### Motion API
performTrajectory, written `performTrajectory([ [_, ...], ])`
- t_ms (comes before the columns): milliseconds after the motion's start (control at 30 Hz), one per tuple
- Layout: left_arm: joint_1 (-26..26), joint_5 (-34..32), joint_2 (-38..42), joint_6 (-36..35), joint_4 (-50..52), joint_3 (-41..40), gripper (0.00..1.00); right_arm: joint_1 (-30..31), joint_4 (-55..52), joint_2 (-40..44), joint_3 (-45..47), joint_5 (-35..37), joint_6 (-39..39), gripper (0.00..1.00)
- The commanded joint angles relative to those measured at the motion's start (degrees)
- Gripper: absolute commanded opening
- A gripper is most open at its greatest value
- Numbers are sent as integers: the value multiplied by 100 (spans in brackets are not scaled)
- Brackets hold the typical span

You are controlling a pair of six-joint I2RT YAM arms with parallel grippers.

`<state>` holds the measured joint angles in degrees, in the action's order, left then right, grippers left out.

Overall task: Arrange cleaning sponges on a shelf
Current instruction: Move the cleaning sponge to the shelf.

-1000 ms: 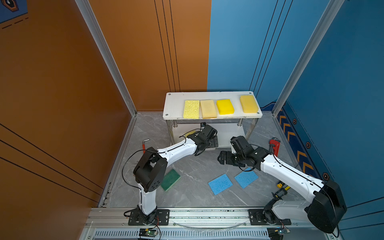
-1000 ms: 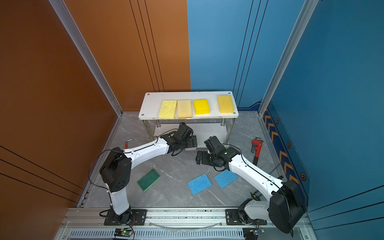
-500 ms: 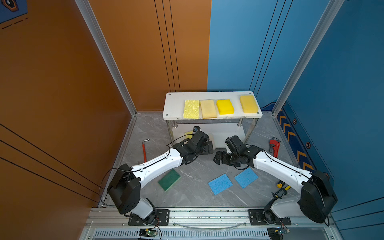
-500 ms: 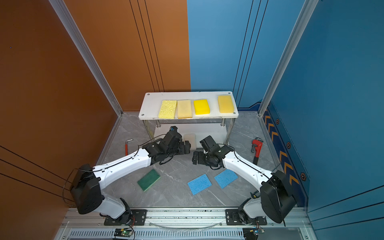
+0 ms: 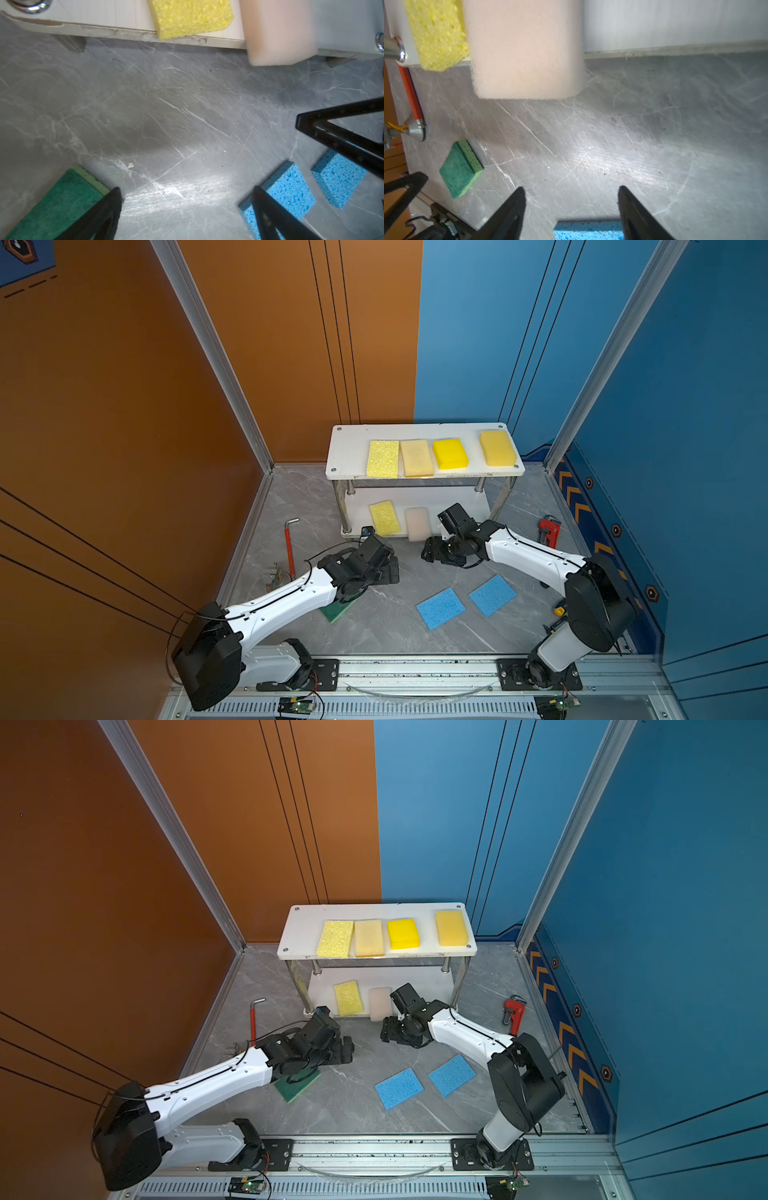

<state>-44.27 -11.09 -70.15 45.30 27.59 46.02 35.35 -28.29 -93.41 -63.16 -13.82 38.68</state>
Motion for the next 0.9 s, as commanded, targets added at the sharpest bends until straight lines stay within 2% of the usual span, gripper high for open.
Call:
performTrajectory([
  [0,218,-232,365,196,277,-136,97,-104,25,-197,-194,-129,-36,58],
  [167,540,-264,787,237,367,-448,97,-132,95,-481,-421,-272,-11,32],
  [333,776,-200,909,219,441,-578,97,-116,158,-905,-683,-397,35,21],
  [567,1336,245,707,120,589,-652,98,-232,149,-1473,-1223,-516,-27,20],
  [867,1999,682,919,10,589,-892,98,-304,53,-2023,-1797,-708,-39,20],
])
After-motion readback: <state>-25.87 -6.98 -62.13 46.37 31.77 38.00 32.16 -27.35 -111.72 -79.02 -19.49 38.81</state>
